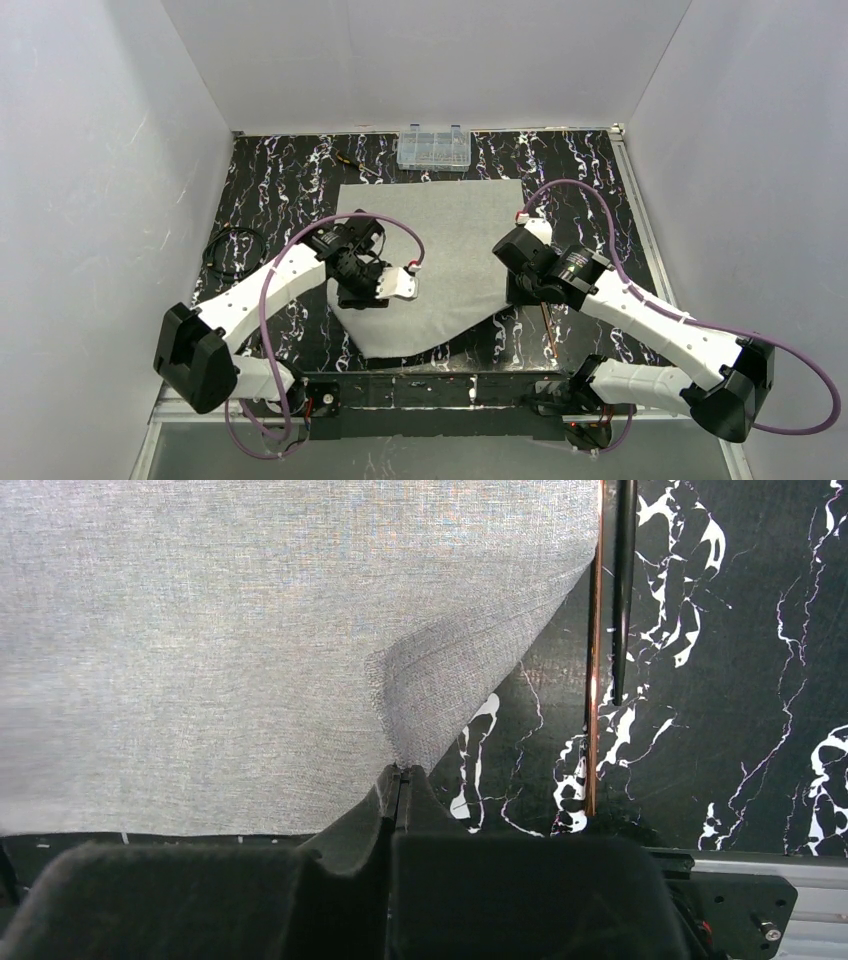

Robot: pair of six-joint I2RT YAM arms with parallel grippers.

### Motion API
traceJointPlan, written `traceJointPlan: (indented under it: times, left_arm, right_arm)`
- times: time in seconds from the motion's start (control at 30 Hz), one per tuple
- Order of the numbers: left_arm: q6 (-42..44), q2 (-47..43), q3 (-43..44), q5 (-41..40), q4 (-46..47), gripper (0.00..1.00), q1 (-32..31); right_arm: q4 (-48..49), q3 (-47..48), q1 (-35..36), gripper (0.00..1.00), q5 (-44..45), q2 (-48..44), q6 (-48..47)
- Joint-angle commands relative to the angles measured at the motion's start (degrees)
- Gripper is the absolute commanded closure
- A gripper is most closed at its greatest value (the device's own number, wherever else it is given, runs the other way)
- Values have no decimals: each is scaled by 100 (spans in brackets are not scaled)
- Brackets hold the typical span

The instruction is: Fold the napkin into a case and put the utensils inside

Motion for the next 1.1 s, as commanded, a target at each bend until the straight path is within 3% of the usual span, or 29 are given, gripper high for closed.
traceJointPlan:
  times: [0.0, 0.03, 0.1, 0.37, 0.5, 0.57, 0.63, 0.83, 1.07]
  left_arm:
    - [-103, 94, 240, -93, -182, 53, 35]
    - [-122, 15, 208, -9, -218, 37, 34]
    - [-350, -248, 141, 171, -128, 22, 34]
    - [-1665, -1155, -62, 974, 451, 16, -204]
    - [-2392, -1386, -363, 899, 1242, 22, -414]
    - [-2778, -1612, -703, 632, 2133, 28, -614]
    - [-2897, -1705, -1036, 232, 2803, 26, -857]
    - [-3182, -675, -789, -902, 3244, 22, -1388]
    - [-2327, -58, -1008, -1838, 3649, 22, -2620]
  right_arm:
    - [-32, 64, 34, 95, 243, -61, 207]
    - [40, 57, 22, 94, 283, -25, 146]
    - [74, 162, 6, 93, 438, 127, 103]
    - [560, 1051, -587, 94, 433, 981, -516]
    - [826, 1486, -1176, 94, 288, 1377, -1057]
    - [1177, 1416, -1469, 94, 85, 1414, -1269]
    - [1315, 1406, -1715, 95, -236, 1561, -1347]
    - [1588, 1344, -1768, 96, -292, 1613, -1399]
    - [1809, 1163, -1868, 96, -409, 1598, -1391]
